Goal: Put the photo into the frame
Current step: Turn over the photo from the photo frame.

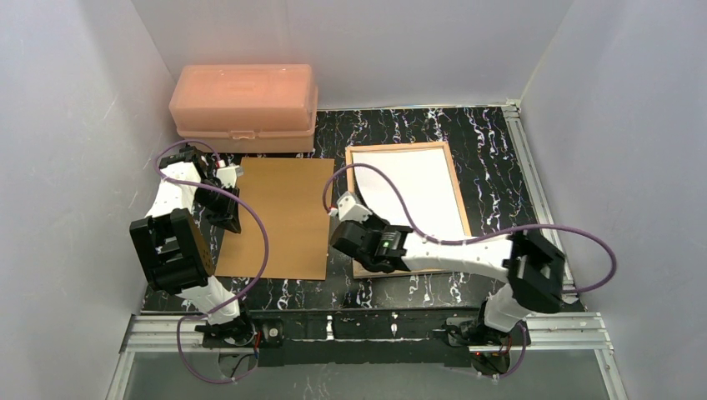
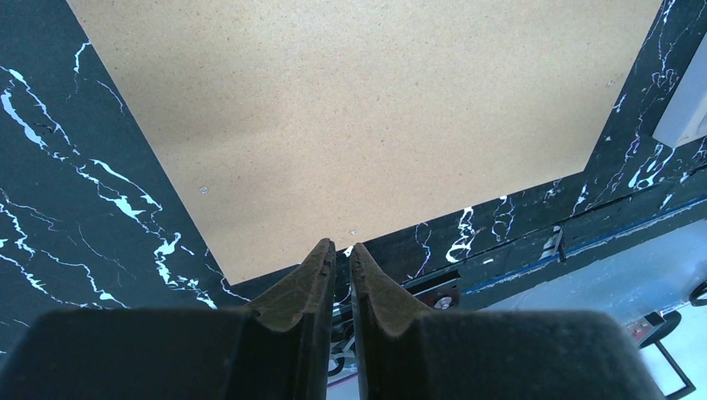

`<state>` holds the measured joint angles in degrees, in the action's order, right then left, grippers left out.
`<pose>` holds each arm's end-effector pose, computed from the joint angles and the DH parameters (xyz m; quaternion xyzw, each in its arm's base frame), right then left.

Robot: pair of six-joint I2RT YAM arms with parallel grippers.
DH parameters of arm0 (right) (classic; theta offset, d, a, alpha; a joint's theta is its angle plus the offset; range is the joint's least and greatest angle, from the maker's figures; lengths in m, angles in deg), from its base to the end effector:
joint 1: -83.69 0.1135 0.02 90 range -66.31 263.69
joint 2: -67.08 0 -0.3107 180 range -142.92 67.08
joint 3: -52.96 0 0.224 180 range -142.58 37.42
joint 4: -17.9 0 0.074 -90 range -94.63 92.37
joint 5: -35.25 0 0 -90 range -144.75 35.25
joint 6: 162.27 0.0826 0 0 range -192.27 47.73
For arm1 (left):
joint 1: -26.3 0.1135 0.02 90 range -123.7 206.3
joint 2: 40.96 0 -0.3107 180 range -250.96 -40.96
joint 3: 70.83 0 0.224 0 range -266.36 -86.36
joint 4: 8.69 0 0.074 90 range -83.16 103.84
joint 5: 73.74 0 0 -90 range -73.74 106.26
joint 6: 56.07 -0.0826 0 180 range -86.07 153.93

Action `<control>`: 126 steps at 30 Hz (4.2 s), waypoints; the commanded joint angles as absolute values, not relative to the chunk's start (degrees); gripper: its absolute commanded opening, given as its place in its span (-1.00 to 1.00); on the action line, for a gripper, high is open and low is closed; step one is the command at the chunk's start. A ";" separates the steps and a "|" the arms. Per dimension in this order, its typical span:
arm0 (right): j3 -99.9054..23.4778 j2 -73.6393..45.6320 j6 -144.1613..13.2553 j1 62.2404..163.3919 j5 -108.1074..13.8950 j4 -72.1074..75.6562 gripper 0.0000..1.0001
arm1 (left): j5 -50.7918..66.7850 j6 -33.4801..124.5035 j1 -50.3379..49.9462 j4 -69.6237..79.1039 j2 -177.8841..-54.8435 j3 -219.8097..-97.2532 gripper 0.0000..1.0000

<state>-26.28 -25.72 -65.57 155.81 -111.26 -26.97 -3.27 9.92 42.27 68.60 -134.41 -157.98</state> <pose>0.1624 0.2791 0.2694 -0.3497 0.7828 -0.1998 0.4743 0.2752 0.0500 0.2482 0.0784 0.9809 -0.1403 0.1097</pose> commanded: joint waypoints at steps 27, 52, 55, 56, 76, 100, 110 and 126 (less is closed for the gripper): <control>-24.82 -23.49 -67.90 155.63 -114.82 -16.25 -0.74 | -4.08 9.41 42.46 70.37 -133.51 -158.06 -0.77; -17.55 -7.69 -57.30 155.67 -128.85 -13.65 -0.78 | -3.58 9.17 42.48 70.26 -133.75 -157.78 -0.78; -17.38 -9.44 -60.79 155.72 -126.90 -11.39 -0.78 | -3.52 9.15 42.48 70.13 -133.71 -157.63 -0.78; -17.30 -10.13 -62.08 155.63 -126.19 -10.63 -0.78 | -3.58 9.19 42.48 70.13 -133.77 -157.54 -0.78; -17.98 -6.02 -55.41 155.68 -136.81 -10.53 -0.95 | -3.65 9.48 42.45 70.45 -133.73 -158.08 -0.79; -16.97 -12.78 -72.07 155.60 -134.53 3.80 -0.96 | -3.49 9.08 42.54 71.27 -133.16 -159.15 -0.79; -14.98 -16.48 -80.89 155.57 -123.72 5.28 -0.97 | -3.61 8.99 42.56 71.36 -133.07 -159.12 -0.80; -18.82 -20.35 -78.02 158.20 -116.05 -4.79 -0.97 | -3.77 8.91 42.56 71.27 -133.61 -158.83 -0.81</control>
<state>-15.44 -20.10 -80.34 156.57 -117.31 -1.09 -2.86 9.51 42.31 69.30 -134.41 -157.98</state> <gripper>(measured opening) 0.039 0.097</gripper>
